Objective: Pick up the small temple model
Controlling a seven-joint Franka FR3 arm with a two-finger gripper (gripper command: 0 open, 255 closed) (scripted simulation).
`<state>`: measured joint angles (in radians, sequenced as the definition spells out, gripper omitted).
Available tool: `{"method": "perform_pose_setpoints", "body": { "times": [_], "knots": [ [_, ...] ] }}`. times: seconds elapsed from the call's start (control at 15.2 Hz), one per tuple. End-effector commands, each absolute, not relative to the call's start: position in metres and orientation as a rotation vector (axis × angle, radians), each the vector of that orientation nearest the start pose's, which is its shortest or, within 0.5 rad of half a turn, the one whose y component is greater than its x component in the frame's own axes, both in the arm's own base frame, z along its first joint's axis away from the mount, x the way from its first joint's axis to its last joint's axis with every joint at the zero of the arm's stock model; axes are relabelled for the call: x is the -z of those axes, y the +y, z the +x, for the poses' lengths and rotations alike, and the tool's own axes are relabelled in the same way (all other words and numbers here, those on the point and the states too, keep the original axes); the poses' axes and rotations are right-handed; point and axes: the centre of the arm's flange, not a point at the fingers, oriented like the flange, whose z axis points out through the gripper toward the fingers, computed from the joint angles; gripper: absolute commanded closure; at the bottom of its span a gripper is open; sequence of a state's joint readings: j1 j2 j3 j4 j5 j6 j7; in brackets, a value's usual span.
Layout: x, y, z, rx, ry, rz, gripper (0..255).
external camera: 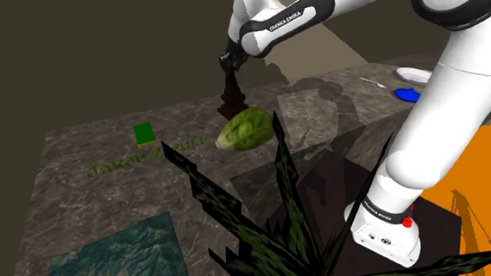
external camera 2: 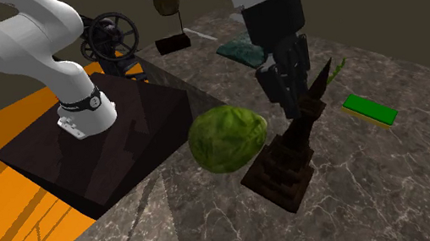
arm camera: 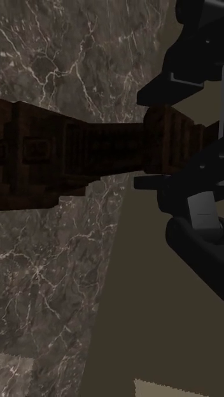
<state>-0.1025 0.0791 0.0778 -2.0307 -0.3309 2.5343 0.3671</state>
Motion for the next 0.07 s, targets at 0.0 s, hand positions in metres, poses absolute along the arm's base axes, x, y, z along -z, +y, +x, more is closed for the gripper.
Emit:
{"method": "perform_pose_setpoints", "body": {
  "times": [0.0],
  "knots": [
    [-0.4568, -0.0116, 0.6022, 0.749, 0.259, -3.206, 255]
  ]
}}
